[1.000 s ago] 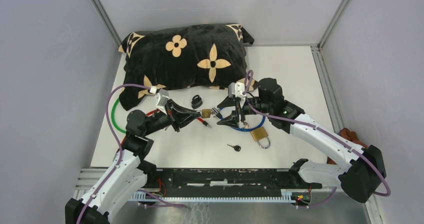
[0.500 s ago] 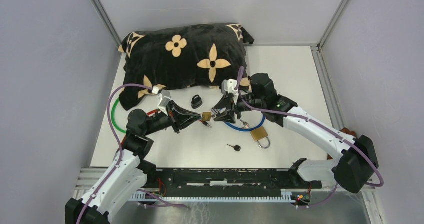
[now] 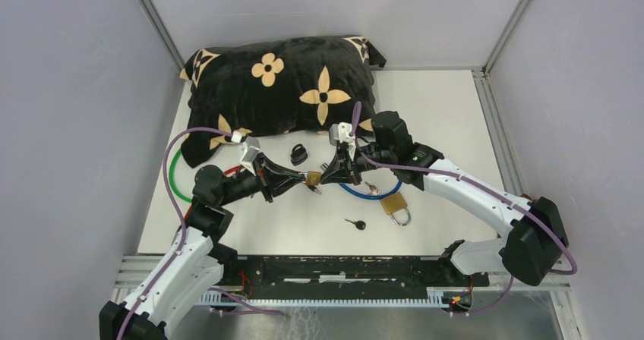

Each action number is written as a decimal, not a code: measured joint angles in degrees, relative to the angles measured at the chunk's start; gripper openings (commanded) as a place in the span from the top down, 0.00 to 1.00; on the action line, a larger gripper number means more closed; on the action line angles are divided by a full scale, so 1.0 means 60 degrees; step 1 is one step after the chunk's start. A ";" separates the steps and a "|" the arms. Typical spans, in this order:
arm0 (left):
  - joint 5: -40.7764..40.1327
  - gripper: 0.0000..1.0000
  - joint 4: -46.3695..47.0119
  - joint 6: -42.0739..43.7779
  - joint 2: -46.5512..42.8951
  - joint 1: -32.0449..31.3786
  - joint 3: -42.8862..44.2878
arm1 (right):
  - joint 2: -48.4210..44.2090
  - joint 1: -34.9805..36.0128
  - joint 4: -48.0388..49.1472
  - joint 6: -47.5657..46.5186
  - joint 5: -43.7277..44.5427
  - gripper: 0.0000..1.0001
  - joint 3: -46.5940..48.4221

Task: Lock with the key
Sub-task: Lock the lock, then place the key at the center of the board, then place the lock at the center of the board.

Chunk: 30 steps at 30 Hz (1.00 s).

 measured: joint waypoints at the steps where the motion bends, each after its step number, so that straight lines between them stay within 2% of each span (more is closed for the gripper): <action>1: -0.0018 0.98 -0.0044 0.0004 0.0000 0.0004 0.0000 | 0.0000 0.0000 -0.0058 0.0000 0.0025 1.00 -0.0004; 5: -0.0189 0.98 -0.0572 0.0175 0.0022 0.0080 0.0073 | -0.0182 -0.0135 -0.0160 0.0015 0.0291 1.00 -0.0324; 11: -0.0546 0.98 -0.1377 0.0685 0.0058 0.0404 0.0328 | -0.1075 -0.1297 -0.0692 0.0375 0.1308 1.00 -0.2204; 15: -0.0459 0.98 -0.2058 0.1712 0.0229 0.0288 0.0554 | -0.1151 -0.1424 -0.1126 0.0780 0.1483 1.00 -0.3140; 18: -0.0514 0.98 -0.3286 0.2998 0.0648 -0.0437 0.0838 | -0.1137 -0.1392 -0.1486 0.1024 0.1534 1.00 -0.3384; 23: -0.0484 0.98 -0.5224 0.4717 0.2849 -0.2605 0.1614 | -0.1147 -0.1392 -0.2277 0.1311 0.1810 1.00 -0.3530; 26: -0.0342 0.98 -0.5384 0.4546 0.4295 -0.3140 0.1887 | -0.1377 -0.1392 -0.2652 0.1647 0.1967 1.00 -0.3901; 30: -0.0284 0.98 -0.4470 0.2881 0.5621 -0.3501 0.1803 | -0.1599 -0.1392 -0.3056 0.2036 0.2306 1.00 -0.4499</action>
